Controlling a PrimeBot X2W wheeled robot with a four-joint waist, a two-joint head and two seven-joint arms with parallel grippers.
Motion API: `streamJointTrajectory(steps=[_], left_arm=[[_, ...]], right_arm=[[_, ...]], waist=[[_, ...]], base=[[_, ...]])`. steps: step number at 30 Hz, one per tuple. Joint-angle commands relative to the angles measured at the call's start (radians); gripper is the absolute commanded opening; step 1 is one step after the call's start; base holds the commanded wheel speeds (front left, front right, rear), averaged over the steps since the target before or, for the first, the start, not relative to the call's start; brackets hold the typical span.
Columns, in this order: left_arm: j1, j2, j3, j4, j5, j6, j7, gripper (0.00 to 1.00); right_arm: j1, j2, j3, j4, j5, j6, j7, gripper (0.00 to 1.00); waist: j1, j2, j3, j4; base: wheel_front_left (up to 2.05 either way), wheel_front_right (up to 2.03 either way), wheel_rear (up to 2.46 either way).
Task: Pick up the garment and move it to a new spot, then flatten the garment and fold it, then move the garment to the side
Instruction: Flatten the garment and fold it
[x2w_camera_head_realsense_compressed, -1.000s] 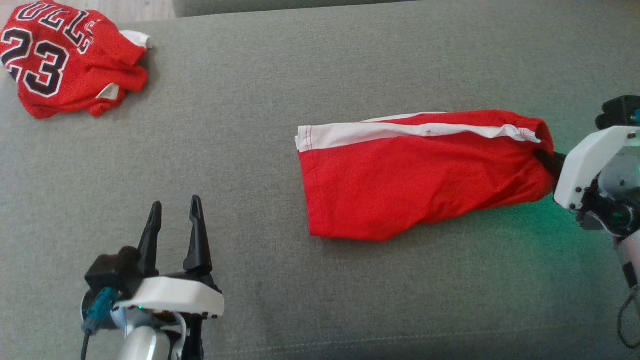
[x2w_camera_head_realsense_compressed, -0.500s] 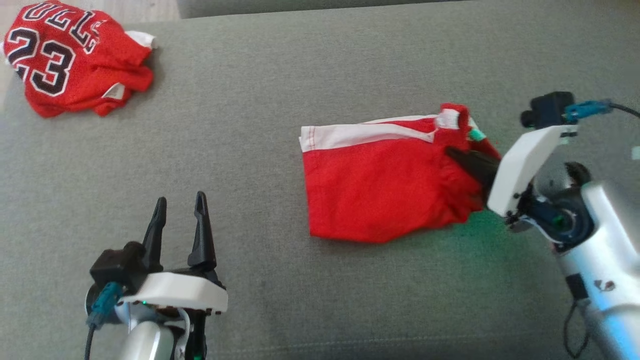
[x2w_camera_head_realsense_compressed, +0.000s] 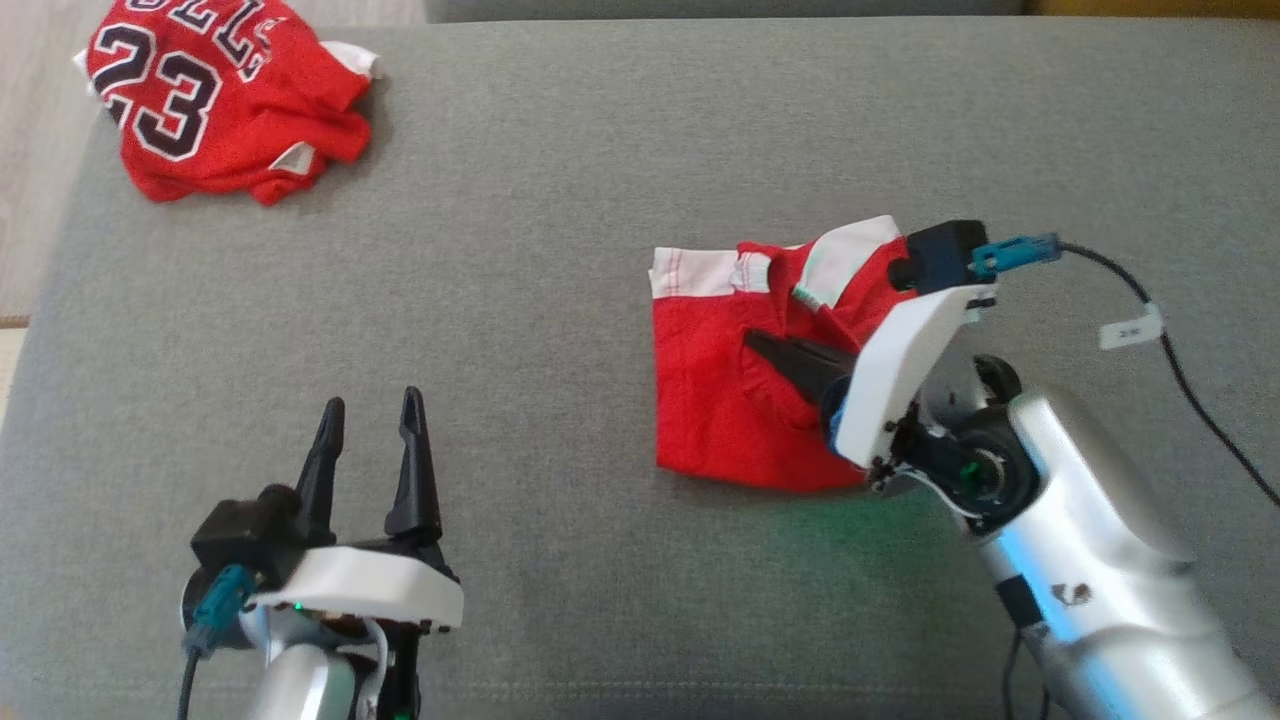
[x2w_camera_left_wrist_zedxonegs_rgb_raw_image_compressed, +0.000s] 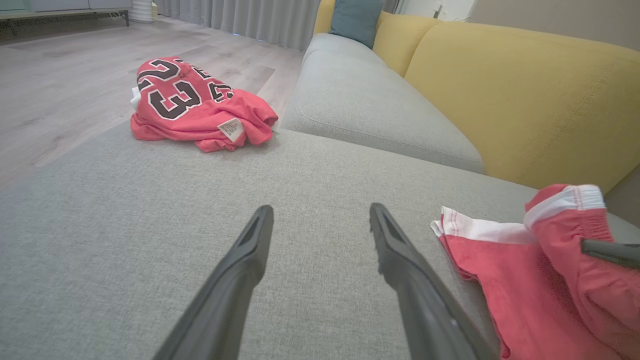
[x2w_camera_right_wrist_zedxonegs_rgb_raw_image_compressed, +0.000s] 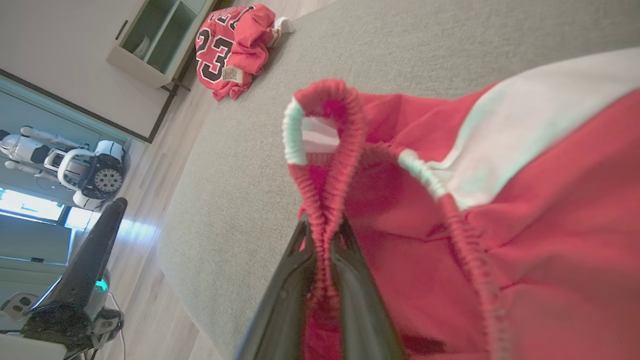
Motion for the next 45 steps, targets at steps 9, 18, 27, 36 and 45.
streamJointTrajectory(steps=[9, 18, 27, 36, 45], left_arm=[[-0.045, -0.012, 0.019, -0.010, -0.008, -0.007, -0.012, 1.00], [-0.029, -0.019, 0.030, -0.005, -0.005, -0.010, -0.012, 1.00], [-0.016, -0.022, 0.036, -0.011, 0.004, -0.015, -0.012, 1.00], [-0.015, -0.024, 0.037, -0.018, 0.011, -0.017, -0.012, 1.00], [-0.021, -0.022, 0.038, -0.019, 0.016, -0.022, -0.012, 1.00]], right_arm=[[-0.114, 0.087, 0.024, 0.136, -0.068, -0.001, -0.081, 0.12], [-0.140, 0.107, 0.048, 0.141, -0.046, -0.001, -0.155, 1.00], [-0.135, 0.075, 0.010, 0.044, -0.055, -0.001, -0.275, 1.00], [-0.085, 0.007, -0.059, 0.009, -0.216, -0.001, -0.473, 1.00], [0.049, 0.000, -0.017, 0.046, -0.380, -0.001, -0.620, 0.00]], waist=[[0.0000, -0.0001, -0.009, 0.042], [0.0000, -0.0001, -0.033, 0.031], [0.0000, -0.0001, -0.048, -0.012], [0.0000, -0.0001, -0.041, -0.040], [0.0000, -0.0001, -0.025, -0.035]], base=[[0.00, 0.00, 0.00], [0.00, 0.00, 0.00], [0.00, 0.00, 0.00], [0.00, 0.00, 0.00], [0.00, 0.00, 0.00]])
